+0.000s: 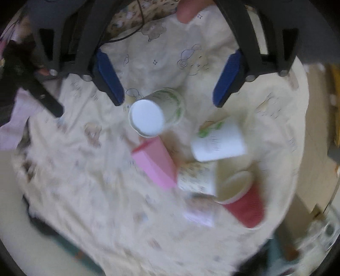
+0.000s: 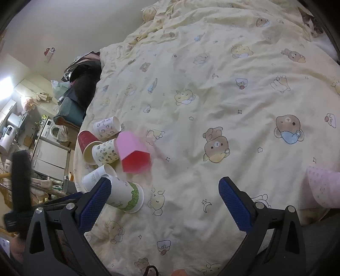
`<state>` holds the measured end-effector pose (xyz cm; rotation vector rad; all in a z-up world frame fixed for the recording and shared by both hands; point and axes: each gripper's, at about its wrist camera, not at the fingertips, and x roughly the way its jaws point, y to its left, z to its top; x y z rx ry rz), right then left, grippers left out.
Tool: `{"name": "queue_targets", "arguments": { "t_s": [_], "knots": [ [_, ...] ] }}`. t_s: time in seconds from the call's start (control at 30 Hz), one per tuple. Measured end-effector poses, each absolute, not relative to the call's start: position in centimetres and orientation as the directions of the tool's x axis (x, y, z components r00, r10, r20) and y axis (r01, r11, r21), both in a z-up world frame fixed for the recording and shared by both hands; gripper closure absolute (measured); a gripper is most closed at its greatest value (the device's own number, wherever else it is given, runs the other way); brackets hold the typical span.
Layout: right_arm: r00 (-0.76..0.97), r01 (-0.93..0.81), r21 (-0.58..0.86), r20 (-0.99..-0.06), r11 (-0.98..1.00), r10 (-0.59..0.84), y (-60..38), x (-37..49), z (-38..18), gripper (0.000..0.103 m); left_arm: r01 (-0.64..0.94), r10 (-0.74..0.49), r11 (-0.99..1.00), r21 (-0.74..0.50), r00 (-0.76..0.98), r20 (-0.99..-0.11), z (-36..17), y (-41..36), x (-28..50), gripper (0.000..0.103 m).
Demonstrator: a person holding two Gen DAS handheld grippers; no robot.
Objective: Flip cup upside down
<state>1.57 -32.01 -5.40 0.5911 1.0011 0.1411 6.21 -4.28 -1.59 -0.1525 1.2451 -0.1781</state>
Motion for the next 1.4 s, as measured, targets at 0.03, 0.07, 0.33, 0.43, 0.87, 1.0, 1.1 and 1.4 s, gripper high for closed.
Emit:
{"name": "queue_targets", "arguments": {
  "t_s": [0.03, 0.07, 0.33, 0.43, 0.87, 1.0, 1.1, 1.4],
  "knots": [
    [0.550, 0.142, 0.518, -0.750, 0.843, 0.368, -31.8, 1.5, -5.2, 0.000, 0.037, -0.216, 0.976, -0.217, 0.350, -0.912, -1.0, -3.5, 5.4, 0.004],
    [0.557, 0.121, 0.505, -0.747, 0.855, 0.362, -31.3, 1.3, -4.8, 0.000, 0.021, -0.197, 0.978, -0.207, 0.407, -0.892, -0.4, -2.3, 4.5, 0.002],
    [0.599, -0.097, 0.348, -0.728, 0.932, 0.334, -25.3, -1.3, -1.7, 0.000, 0.018, -0.055, 0.998, -0.057, 0.647, -0.760, 0.1, 0.3, -2.2, 0.002],
    [0.601, -0.137, 0.289, -0.736, 0.948, 0.311, -23.5, -2.6, -1.8, 0.000, 0.028, -0.046, 0.999, -0.036, 0.678, -0.733, 0.1, 0.4, -3.6, 0.000],
    [0.719, -0.139, 0.181, -0.657, 0.974, 0.225, -21.5, -4.0, -2.0, 0.000, -0.004, 0.015, 1.000, 0.017, 0.744, -0.668, 0.0, 0.0, -4.8, 0.000],
    [0.717, -0.160, 0.155, -0.661, 0.975, 0.222, -20.6, -4.1, -2.1, 0.000, 0.001, -0.001, 1.000, 0.000, 0.730, -0.683, -0.1, 0.0, -4.8, 0.000],
    [0.716, -0.161, 0.153, -0.662, 0.975, 0.222, -20.6, -4.1, -2.1, 0.000, -0.014, 0.004, 1.000, -0.008, 0.715, -0.699, -0.5, 0.3, -4.4, 0.000],
    [0.713, -0.154, 0.160, -0.665, 0.975, 0.222, -20.8, -3.9, -2.2, 0.000, -0.016, -0.001, 1.000, -0.016, 0.705, -0.709, -0.9, 0.3, -4.3, 0.000]
  ]
}}
